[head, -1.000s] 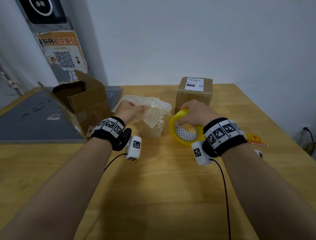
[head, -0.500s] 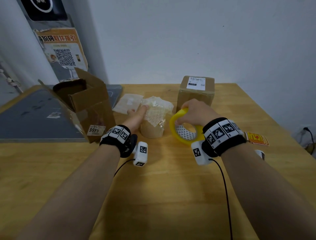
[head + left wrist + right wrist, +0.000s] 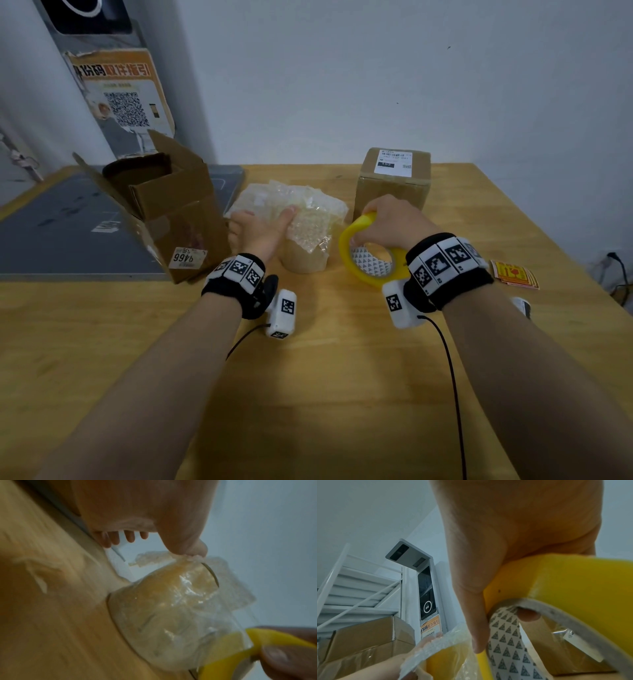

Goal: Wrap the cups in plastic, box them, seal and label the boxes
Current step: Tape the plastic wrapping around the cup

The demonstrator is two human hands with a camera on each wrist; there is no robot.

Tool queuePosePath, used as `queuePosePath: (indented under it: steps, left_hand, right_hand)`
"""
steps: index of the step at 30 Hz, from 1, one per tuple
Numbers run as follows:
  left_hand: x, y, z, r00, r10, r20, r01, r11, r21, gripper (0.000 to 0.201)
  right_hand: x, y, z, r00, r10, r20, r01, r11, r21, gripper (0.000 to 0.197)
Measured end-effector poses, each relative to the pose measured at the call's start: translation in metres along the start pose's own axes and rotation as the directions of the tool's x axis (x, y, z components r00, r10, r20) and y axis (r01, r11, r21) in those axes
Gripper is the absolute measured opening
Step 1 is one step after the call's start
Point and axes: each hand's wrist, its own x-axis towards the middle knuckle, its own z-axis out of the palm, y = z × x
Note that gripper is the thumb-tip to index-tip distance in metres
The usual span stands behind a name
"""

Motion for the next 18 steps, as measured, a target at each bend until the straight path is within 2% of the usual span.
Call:
queuePosePath:
  steps: [2, 3, 5, 6, 8, 14, 18]
  left_hand:
    - [-0.002, 0.000, 0.001, 0.975, 0.187, -0.120, -0.189, 0.982, -0.010, 0.076]
    - [-0.005, 0.001, 0.003, 0.960, 0.252, -0.121, -0.259, 0.965, -0.044, 0.059]
    - [-0.010, 0.002, 0.009, 0.956, 0.282, -0.082, -0.292, 0.944, -0.155, 0.033]
    - [-0.010, 0.001, 0.012, 0.956, 0.283, -0.072, -0.292, 0.934, -0.206, 0.029]
    - [-0.012, 0.001, 0.014, 0.957, 0.287, -0.048, -0.290, 0.922, -0.256, 0.029]
    - [-0.007, 0.004, 0.016, 0.947, 0.255, 0.194, -0.207, 0.950, -0.234, 0.043]
    - [-0.007, 0.005, 0.017, 0.960, 0.219, 0.172, -0.189, 0.967, -0.173, 0.050]
  right_hand:
    - [0.000, -0.001, 0.000, 1.000, 0.000, 0.002, 0.000, 1.000, -0.002, 0.084]
    - [0.000, -0.001, 0.001, 1.000, 0.001, 0.002, -0.001, 1.000, -0.003, 0.084]
    - [0.000, -0.001, 0.001, 1.000, 0.005, 0.000, -0.005, 1.000, -0.006, 0.085]
    - [-0.001, -0.001, 0.001, 1.000, 0.005, -0.002, -0.005, 1.000, -0.006, 0.085]
    - [-0.001, -0.001, 0.001, 1.000, 0.004, -0.008, -0.004, 1.000, -0.004, 0.084]
    - [-0.001, -0.002, 0.002, 1.000, 0.000, -0.006, 0.000, 1.000, -0.004, 0.085]
    - [-0.001, -0.003, 0.002, 1.000, -0.005, -0.001, 0.005, 1.000, -0.006, 0.084]
